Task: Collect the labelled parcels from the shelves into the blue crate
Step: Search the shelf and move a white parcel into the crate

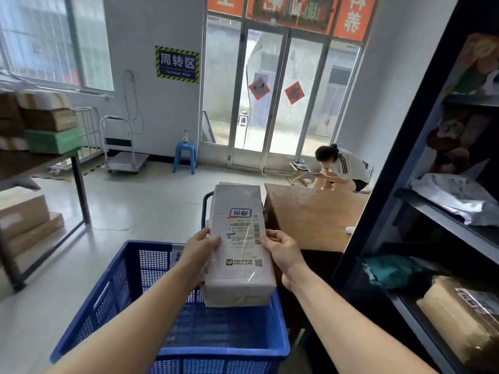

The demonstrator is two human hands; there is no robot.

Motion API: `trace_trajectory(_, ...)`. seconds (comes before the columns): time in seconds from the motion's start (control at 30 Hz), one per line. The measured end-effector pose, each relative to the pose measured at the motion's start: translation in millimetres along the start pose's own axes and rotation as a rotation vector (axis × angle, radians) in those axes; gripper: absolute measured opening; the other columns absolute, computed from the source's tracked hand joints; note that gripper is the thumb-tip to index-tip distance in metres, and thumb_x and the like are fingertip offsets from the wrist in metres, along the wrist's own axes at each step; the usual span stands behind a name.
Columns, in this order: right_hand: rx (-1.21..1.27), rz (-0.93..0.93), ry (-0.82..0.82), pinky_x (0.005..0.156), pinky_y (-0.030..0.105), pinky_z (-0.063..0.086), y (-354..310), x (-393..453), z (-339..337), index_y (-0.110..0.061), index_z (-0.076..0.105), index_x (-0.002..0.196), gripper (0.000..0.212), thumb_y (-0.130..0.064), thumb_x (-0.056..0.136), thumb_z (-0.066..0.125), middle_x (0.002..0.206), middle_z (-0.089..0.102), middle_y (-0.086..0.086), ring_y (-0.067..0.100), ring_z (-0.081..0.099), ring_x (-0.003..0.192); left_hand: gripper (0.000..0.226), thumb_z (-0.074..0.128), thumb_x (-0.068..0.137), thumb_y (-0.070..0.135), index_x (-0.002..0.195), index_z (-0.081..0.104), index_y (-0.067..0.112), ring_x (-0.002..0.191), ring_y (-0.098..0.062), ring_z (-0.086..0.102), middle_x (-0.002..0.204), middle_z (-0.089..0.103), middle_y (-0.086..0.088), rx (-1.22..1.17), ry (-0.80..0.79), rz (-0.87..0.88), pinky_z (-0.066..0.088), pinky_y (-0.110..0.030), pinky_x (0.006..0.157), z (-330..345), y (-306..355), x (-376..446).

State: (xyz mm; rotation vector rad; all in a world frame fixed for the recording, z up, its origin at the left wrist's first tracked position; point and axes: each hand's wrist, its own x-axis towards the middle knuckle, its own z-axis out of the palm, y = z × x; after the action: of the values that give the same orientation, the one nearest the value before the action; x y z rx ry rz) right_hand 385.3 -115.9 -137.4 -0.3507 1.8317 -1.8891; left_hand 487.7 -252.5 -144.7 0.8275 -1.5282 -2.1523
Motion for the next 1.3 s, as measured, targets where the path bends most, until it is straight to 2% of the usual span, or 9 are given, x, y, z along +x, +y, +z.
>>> trace_trajectory(0.07,-0.002,0.018,-0.021,0.080,0.039,0.058,5.6,18.3,4.3,-0.011,0.061,0.110,0.018,-0.012,0.092,0.060,0.109,0.069,0.011,0.025,0.068,0.096,0.024,0.049,0.095,0.007,0.116,0.051,0.020,0.089,-0.022,0.064,0.105,0.064,-0.007,0.029,0.018,-0.002,0.053,-0.035,0.063,-4.6,-4.0,16.0)
trace_trajectory(0.23,-0.002,0.066,-0.049,0.084,0.042,0.057,20.1,64.4,20.6,-0.009,0.061,0.116,0.024,-0.011,0.092,0.059,0.110,0.069,0.013,0.029,0.067,0.102,0.021,0.049,0.095,0.007,0.088,0.054,0.026,0.088,-0.020,0.064,0.104,0.065,-0.006,0.085,0.064,-0.021,0.051,-0.033,0.062,-19.4,-11.4,62.4)
trace_trajectory(0.43,-0.043,0.120,-0.053,0.084,0.041,0.057,44.8,134.7,46.1,-0.009,0.059,0.121,0.028,-0.010,0.093,0.059,0.111,0.068,0.013,0.028,0.067,0.101,0.021,0.049,0.095,0.005,0.109,0.048,0.021,0.081,-0.015,0.060,0.091,0.060,0.002,0.082,0.105,-0.061,0.047,-0.029,0.060,-39.8,-19.4,135.1)
trace_trajectory(0.63,-0.057,0.207,-0.036,0.084,0.039,0.058,80.9,216.5,79.3,-0.011,0.059,0.122,0.031,-0.010,0.091,0.062,0.111,0.069,0.011,0.026,0.068,0.101,0.039,0.048,0.095,0.002,0.133,0.047,0.009,0.083,-0.016,0.061,0.091,0.060,0.003,0.119,0.113,-0.125,0.049,-0.037,0.078,-69.6,-33.8,222.2)
trace_trajectory(0.77,-0.061,0.278,-0.016,0.077,0.033,0.057,111.7,260.7,98.0,-0.010,0.061,0.122,0.033,-0.008,0.089,0.063,0.109,0.070,0.009,0.023,0.068,0.100,0.045,0.049,0.093,0.000,0.137,0.045,0.012,0.092,-0.019,0.059,0.114,0.061,-0.004,0.151,0.123,-0.187,0.048,-0.030,0.072,-90.9,-52.5,273.1)
trace_trajectory(0.83,-0.066,0.318,-0.009,0.075,0.030,0.057,128.6,277.3,103.2,-0.011,0.061,0.122,0.033,-0.006,0.089,0.063,0.109,0.070,0.007,0.022,0.068,0.099,0.047,0.050,0.093,-0.001,0.137,0.045,0.013,0.097,-0.021,0.060,0.119,0.061,-0.005,0.165,0.128,-0.222,0.050,-0.030,0.071,-100.8,-68.3,296.9)
trace_trajectory(1.0,-0.082,0.435,0.001,0.061,0.022,0.055,178.3,307.0,103.0,-0.014,0.062,0.117,0.029,-0.004,0.090,0.062,0.103,0.070,0.001,0.015,0.068,0.092,0.051,0.052,0.090,-0.003,0.138,0.045,0.015,0.110,-0.025,0.060,0.130,0.059,-0.006,0.231,0.144,-0.329,0.051,-0.042,0.092,-116.3,-121.3,341.7)
trace_trajectory(1.13,-0.127,0.510,0.021,0.064,0.018,0.053,232.7,329.1,96.7,-0.010,0.061,0.122,0.037,-0.001,0.087,0.064,0.106,0.069,0.002,0.010,0.066,0.090,0.040,0.050,0.085,-0.008,0.110,0.061,0.021,0.104,-0.024,0.065,0.119,0.067,-0.005,0.252,0.146,-0.427,0.053,-0.042,0.091,-126.1,-176.9,371.1)
trace_trajectory(1.3,-0.160,0.602,0.059,0.070,0.018,0.054,319.5,351.4,88.2,-0.008,0.062,0.115,0.033,0.004,0.085,0.064,0.106,0.069,0.004,0.013,0.066,0.091,0.044,0.042,0.087,-0.010,0.115,0.060,0.019,0.103,-0.024,0.065,0.112,0.068,-0.004,0.270,0.149,-0.554,0.055,-0.041,0.086,-137.1,-259.4,400.1)
